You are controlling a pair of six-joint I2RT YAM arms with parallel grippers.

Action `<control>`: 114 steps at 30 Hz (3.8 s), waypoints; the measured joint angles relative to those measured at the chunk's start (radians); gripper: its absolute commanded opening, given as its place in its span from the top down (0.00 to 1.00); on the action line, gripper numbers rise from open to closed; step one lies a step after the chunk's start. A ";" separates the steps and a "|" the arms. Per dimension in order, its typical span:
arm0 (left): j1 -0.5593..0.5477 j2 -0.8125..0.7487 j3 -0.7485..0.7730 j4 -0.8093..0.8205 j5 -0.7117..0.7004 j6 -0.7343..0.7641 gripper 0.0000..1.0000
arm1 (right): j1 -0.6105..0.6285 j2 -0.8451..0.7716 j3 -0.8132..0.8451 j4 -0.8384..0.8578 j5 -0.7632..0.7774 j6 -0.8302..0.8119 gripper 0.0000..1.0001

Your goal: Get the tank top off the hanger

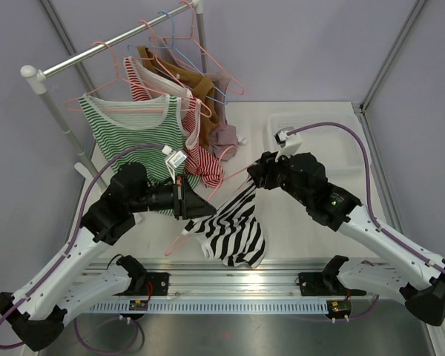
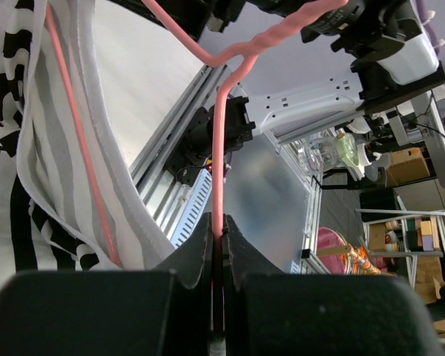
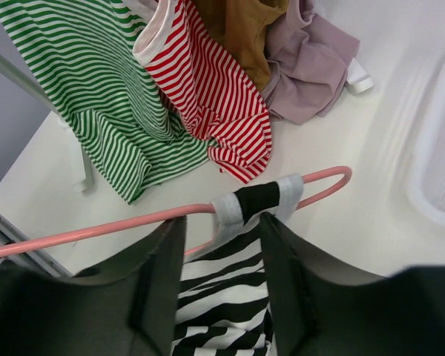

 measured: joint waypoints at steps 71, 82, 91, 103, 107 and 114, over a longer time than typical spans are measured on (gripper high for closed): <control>-0.010 0.094 0.383 0.249 -0.668 0.274 1.00 | -0.227 -0.155 -0.241 -0.102 -0.415 0.151 0.00; -0.011 -0.285 0.299 -0.193 -1.017 0.148 1.00 | -0.226 -0.021 -0.143 -0.070 -0.410 0.098 0.01; -0.011 -0.243 0.346 -0.470 -1.250 0.053 1.00 | -0.226 0.008 -0.109 -0.065 -0.382 0.090 0.00; 0.132 0.300 0.773 -0.534 -1.382 0.068 1.00 | -0.226 -0.019 -0.108 -0.078 -0.379 0.091 0.01; 0.297 0.397 0.854 -0.546 -1.292 0.062 1.00 | -0.226 -0.057 -0.108 -0.099 -0.378 0.090 0.01; 0.456 0.461 0.948 -0.542 -1.128 0.034 1.00 | -0.226 -0.077 -0.091 -0.115 -0.378 0.086 0.00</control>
